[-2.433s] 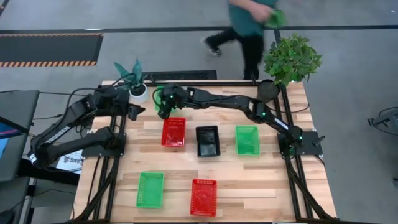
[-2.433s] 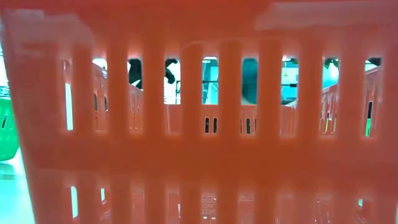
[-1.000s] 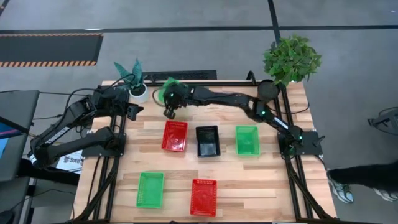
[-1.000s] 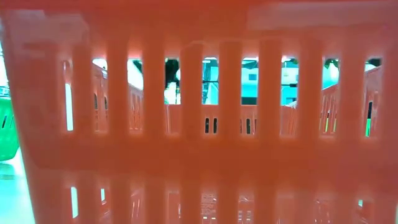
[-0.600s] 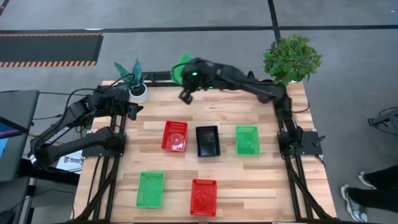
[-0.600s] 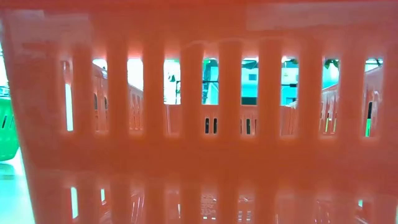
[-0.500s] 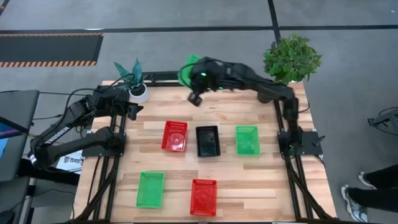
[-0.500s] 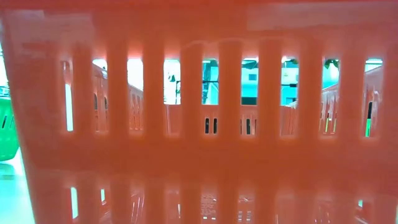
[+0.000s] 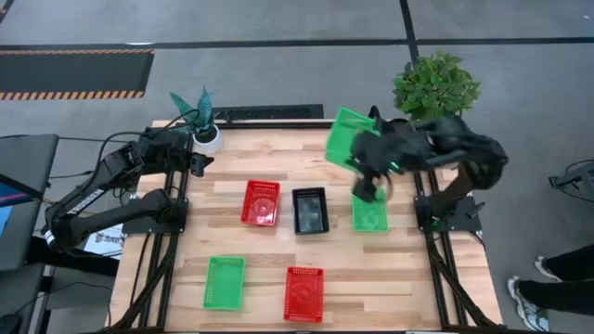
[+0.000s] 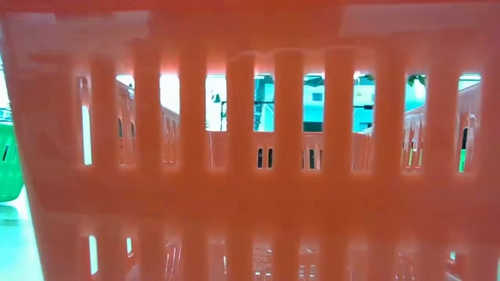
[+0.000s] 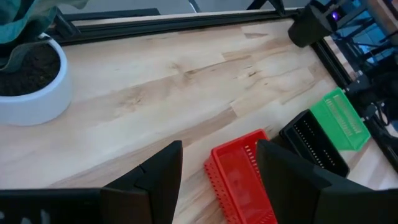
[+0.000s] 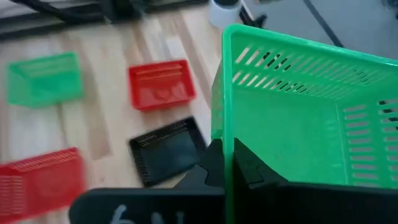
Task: Stack baskets by color
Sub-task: Stack the top green basket on the right green basket
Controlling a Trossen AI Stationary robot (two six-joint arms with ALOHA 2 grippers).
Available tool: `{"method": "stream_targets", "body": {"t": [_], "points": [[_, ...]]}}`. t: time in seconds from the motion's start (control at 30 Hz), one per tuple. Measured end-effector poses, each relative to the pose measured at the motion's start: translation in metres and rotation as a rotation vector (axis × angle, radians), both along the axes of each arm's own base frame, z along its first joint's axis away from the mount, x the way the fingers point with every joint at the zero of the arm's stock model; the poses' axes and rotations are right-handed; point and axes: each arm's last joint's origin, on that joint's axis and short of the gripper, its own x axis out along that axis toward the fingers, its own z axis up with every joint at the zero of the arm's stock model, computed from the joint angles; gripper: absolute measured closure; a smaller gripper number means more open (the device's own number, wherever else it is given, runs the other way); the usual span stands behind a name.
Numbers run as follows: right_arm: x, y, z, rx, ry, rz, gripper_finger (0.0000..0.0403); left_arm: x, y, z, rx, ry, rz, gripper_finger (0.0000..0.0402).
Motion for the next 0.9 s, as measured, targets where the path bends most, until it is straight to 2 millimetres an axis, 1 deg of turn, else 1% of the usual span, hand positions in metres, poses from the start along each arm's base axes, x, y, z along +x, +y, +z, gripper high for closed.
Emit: {"method": "stream_targets", "body": {"t": [0.07,0.17,0.27,0.4,0.47,0.57,0.67,0.8,0.9], "points": [[-0.014,0.016,0.002,0.015,-0.026,0.011,0.0398,0.0,0.0,0.0,0.005,0.004,0.008,0.0209],[-0.031,0.041,-0.006,0.053,-0.027,0.028,0.0396,-0.001,0.001,0.0,0.017,0.013,0.033,0.0209],[-0.048,0.06,-0.023,0.087,-0.004,0.009,0.0389,-0.001,0.002,0.001,0.031,0.013,0.062,0.0209],[-0.069,0.077,-0.057,0.072,0.065,0.001,0.0392,0.0,0.003,0.002,0.049,0.002,0.072,0.0209],[-0.077,0.08,-0.076,0.04,0.103,-0.004,0.0394,0.0,0.003,0.003,0.061,0.0,0.07,0.0209],[-0.089,0.084,-0.105,-0.038,0.153,0.05,0.0392,0.0,0.004,0.003,0.077,0.011,0.09,0.0209],[-0.102,0.085,-0.132,-0.133,0.145,0.099,0.0385,-0.001,0.005,0.003,0.091,0.023,0.113,0.0209],[-0.123,0.077,-0.165,-0.12,0.121,0.107,0.0386,-0.001,0.005,0.003,0.123,0.048,0.126,0.0209],[-0.133,0.071,-0.189,-0.081,0.076,0.112,0.0392,-0.002,0.006,0.003,0.13,0.054,0.128,0.0209]]}}
